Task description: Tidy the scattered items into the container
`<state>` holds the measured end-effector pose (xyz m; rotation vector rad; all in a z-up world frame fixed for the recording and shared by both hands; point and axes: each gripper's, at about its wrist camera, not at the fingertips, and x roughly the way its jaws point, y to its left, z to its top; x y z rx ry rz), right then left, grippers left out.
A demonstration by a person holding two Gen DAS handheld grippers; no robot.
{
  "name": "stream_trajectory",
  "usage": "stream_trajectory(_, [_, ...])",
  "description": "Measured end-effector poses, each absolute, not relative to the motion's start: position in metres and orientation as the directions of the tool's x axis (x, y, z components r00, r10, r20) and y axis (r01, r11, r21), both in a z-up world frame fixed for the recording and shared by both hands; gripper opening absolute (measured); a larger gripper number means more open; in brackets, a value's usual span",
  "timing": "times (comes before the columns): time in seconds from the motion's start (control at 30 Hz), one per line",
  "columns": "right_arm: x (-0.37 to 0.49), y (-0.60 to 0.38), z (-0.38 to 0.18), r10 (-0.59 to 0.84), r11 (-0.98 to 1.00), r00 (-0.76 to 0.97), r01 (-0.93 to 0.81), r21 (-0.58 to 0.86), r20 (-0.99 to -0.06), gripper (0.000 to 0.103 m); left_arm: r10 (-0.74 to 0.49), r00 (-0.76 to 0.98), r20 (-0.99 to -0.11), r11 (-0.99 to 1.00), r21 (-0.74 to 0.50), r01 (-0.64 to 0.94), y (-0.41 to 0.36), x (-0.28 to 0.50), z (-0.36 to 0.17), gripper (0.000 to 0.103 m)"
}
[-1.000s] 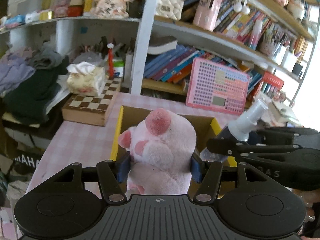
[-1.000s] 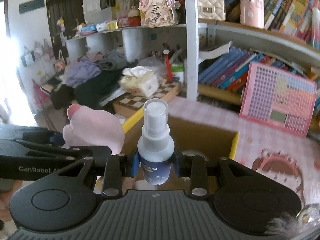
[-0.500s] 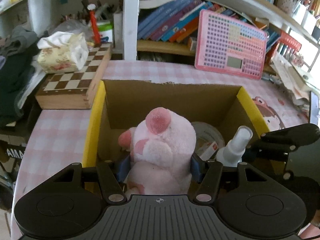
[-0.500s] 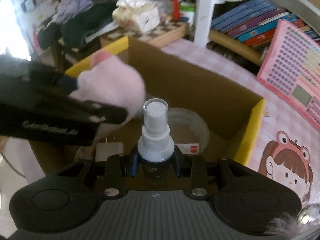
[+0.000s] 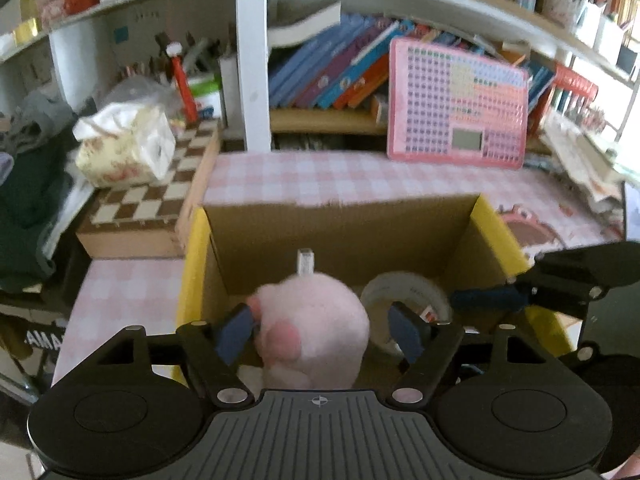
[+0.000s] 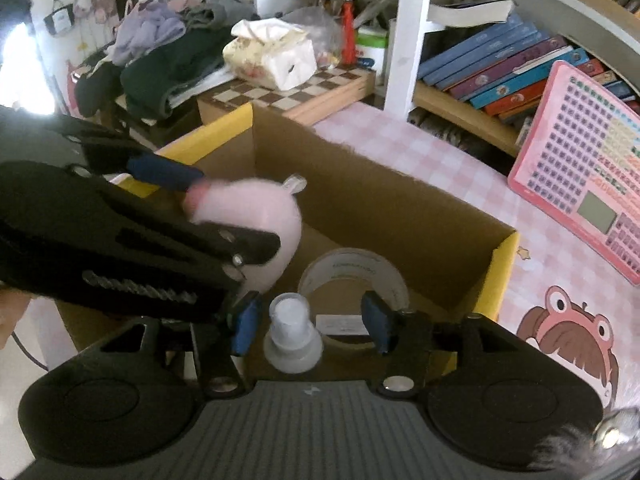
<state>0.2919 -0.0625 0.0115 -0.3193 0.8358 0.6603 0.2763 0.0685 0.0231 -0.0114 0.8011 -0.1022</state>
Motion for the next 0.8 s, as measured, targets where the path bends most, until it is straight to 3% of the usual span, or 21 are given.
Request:
stream_trajectory(0.1, [0.285,-0.066,0.019,0.41,0.772,0.509,-0.636,-0.01,-0.757,0.055,-0.085,0.73,-0.678,0.996,-0.041,0.078,0.07,0.265,0.037,0.083])
stream_trajectory(0.33, [0.256,-0.079,0.055,0.419,0.81,0.604,-0.586,-0.021,-0.678,0.069,-0.074,0.799,-0.596,0.997,-0.043,0.06,0.075,0.222,0.069,0.088])
stream_trajectory(0.8, [0.17,-0.107,0.102,0.379,0.898,0.759,-0.44,0.013,-0.529,0.08,-0.043,0.887,-0.46,0.999,-0.04,0.028,0.089,0.117,0.11,0.095])
